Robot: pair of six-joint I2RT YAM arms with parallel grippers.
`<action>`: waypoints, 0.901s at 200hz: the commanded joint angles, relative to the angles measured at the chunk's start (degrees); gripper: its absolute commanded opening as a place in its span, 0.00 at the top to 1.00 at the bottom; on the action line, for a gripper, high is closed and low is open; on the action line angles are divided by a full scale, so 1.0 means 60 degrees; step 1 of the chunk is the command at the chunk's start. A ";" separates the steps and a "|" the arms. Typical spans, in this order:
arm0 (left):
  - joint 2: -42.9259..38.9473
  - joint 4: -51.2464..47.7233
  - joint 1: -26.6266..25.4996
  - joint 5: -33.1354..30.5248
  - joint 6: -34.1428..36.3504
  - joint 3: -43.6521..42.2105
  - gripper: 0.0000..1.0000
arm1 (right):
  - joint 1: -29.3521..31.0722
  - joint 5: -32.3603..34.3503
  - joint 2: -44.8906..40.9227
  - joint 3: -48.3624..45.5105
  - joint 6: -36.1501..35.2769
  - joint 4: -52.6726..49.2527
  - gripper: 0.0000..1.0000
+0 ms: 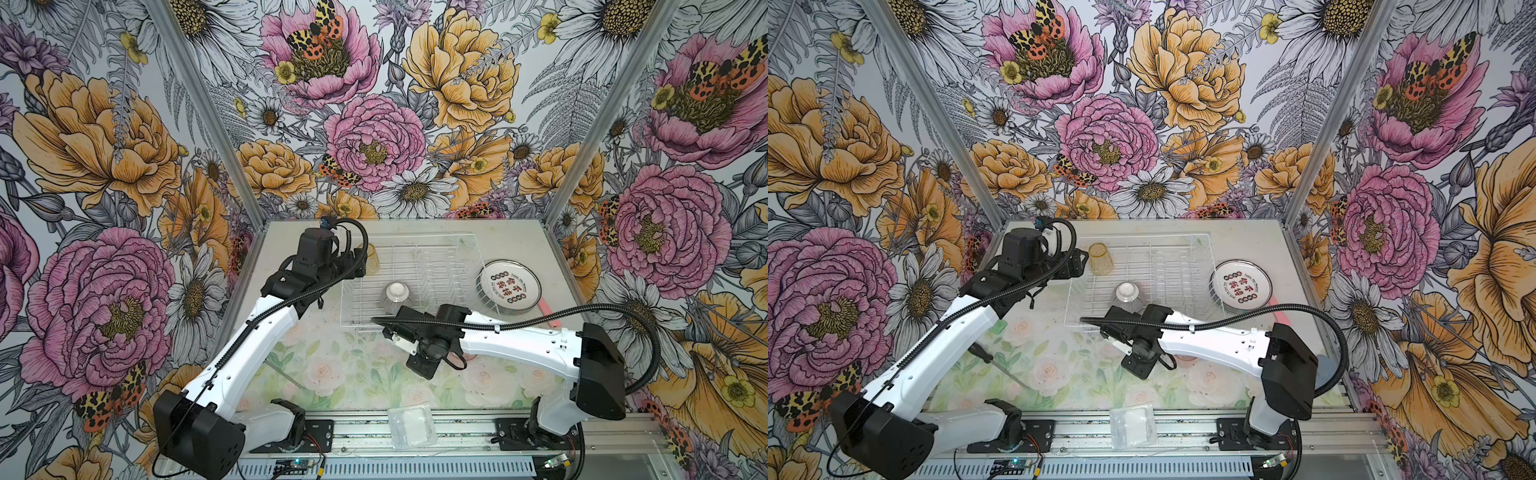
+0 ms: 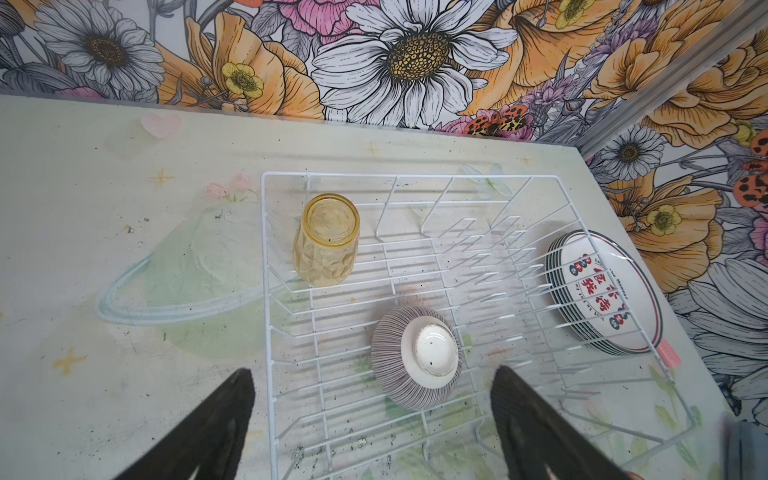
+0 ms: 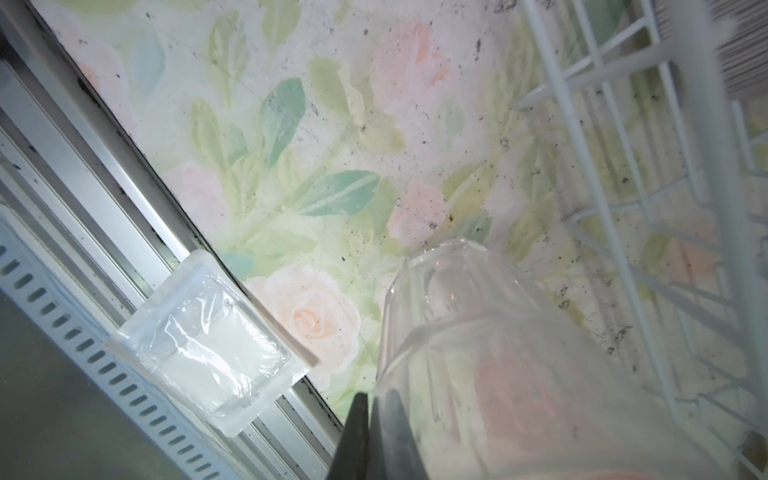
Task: Unload the mixed dishes from the dish rack
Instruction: 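Carry the clear glass toward the robot with the right gripper while the left withdraws, then lower the clear glass onto the table and open the right gripper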
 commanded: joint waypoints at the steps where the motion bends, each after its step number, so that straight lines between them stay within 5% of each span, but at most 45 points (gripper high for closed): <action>1: 0.0062 0.0133 0.0136 0.0262 0.0058 -0.0090 0.10 | -0.0056 0.0261 0.0318 0.0375 -0.0398 -0.0089 1.00; 124: 0.0316 0.0409 0.0367 0.0861 0.0190 -0.0320 0.09 | -0.0623 0.0392 0.1241 0.0549 -0.0878 -0.0180 1.00; 180: 0.0430 0.0462 0.0418 0.0979 0.0199 -0.0323 0.09 | -0.0689 0.0499 0.1344 0.0631 -0.0932 -0.0192 0.82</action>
